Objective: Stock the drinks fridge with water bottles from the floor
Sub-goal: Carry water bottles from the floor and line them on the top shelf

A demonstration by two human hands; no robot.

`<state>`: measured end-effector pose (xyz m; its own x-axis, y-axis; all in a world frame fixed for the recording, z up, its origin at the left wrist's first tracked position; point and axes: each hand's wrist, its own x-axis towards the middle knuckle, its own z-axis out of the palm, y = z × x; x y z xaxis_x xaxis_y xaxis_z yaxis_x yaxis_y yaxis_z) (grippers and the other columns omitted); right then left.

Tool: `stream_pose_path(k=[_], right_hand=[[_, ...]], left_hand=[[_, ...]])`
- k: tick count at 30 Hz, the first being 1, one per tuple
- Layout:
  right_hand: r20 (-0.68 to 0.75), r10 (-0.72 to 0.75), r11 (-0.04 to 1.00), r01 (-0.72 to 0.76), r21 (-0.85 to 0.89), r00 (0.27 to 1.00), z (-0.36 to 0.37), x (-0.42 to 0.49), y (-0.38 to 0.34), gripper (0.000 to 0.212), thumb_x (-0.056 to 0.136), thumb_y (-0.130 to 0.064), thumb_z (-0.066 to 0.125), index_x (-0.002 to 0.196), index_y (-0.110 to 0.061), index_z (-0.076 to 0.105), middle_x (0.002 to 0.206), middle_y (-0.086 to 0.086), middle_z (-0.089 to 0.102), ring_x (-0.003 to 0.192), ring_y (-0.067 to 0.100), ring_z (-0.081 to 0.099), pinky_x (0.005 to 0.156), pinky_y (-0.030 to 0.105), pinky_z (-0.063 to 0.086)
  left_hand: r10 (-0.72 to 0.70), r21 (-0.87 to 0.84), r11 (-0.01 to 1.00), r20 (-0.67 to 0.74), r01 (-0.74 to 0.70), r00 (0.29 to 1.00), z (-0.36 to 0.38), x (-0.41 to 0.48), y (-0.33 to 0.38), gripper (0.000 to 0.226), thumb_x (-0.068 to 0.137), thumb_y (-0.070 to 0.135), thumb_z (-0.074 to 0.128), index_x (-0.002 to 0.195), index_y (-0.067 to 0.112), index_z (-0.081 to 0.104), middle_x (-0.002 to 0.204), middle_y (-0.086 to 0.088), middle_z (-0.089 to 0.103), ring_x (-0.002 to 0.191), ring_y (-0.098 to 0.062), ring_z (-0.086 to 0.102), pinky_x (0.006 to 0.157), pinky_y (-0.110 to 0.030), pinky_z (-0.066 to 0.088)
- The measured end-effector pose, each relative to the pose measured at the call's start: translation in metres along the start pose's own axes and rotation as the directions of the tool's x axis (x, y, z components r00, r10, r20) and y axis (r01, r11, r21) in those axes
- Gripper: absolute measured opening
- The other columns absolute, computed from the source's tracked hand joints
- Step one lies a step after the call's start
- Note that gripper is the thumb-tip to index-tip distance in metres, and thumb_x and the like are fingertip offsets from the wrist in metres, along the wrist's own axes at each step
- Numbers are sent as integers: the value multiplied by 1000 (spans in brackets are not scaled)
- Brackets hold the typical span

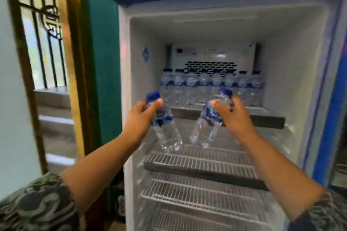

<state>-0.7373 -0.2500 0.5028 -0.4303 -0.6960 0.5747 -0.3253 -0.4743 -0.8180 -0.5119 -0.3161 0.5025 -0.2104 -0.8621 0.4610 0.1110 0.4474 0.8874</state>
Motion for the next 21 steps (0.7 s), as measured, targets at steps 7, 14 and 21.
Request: stream_pose_path(k=[7,14,21], right_hand=[[-76,-11,997,17,75,997,-43,122,-4,36,79,-38,70,110,-32,54,109,3,67,99,23,66,86,45,54],[-102,116,935,-144,-324,988,-57,181,40,69,84,-41,65,141,-19,34,142,9,44,122,32,48,98,49,47],[-55,214,867,-216,-449,975,-58,207,59,80,82,-46,66,146,-24,23,152,7,31,129,35,42,98,51,46]], left_hand=[[196,-55,979,0,-196,981,93,101,32,21,91,30,59,108,19,63,96,6,70,85,-2,68,83,-27,53],[97,97,990,12,-98,995,152,154,0,52,85,44,63,127,14,54,126,-8,61,115,-25,58,99,-50,45],[-5,163,987,32,0,999,178,180,-14,63,92,36,55,143,7,33,148,-13,38,132,-32,41,105,-42,34]])
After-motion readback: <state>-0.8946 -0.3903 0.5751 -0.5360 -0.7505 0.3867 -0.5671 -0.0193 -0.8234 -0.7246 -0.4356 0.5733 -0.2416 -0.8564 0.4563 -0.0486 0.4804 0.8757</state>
